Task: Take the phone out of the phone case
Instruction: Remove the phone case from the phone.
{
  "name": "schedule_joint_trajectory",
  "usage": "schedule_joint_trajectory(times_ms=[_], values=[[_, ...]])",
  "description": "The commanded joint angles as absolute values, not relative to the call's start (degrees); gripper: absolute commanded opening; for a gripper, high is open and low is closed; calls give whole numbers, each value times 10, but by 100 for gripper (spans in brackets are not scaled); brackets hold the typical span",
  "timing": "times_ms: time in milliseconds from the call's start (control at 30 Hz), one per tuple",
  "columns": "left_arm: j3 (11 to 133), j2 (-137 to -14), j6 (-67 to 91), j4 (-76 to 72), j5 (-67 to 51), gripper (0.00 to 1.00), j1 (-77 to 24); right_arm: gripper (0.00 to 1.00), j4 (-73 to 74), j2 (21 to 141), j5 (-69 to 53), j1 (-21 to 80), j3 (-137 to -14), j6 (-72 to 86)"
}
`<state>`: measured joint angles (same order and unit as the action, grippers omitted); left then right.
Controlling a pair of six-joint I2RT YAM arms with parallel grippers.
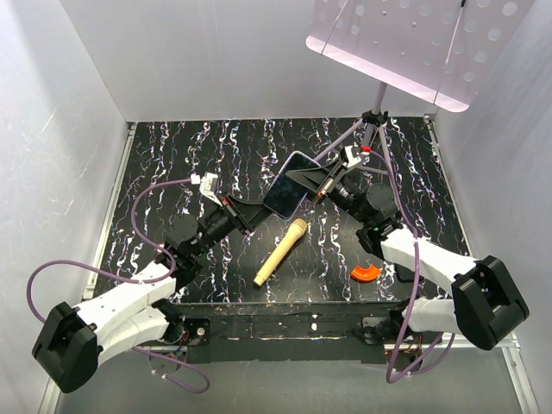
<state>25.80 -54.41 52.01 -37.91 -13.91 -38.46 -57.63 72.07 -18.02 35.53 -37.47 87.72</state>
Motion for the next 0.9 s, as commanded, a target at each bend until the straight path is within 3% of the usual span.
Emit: schedule_joint_trajectory(times_ms=[0,133,400,467,533,733,800,867], values=[[231,-593,359,-196,11,0,-370,1,-895,640,-142,391,-410,1055],[237,-612,351,-206,2,0,-360,1,-880,633,-145,392,-410,1049],[322,-607,421,-129,-187,0,-355,1,-846,671,-245,378,-416,1011],[336,-599,429,-104,-234,11,-354,1,-825,662,-272,365,-407,994],[334,-574,420,-86,-270,33,-354,1,-774,644,-289,343,-393,979],[317,-455,366,-6,-324,62,-348,1,-742,629,-363,264,-374,976],[330,-426,359,23,-355,86,-343,1,-744,629,-381,248,-371,973],[353,-411,362,39,-398,89,-341,1,-730,627,-394,238,-369,957]])
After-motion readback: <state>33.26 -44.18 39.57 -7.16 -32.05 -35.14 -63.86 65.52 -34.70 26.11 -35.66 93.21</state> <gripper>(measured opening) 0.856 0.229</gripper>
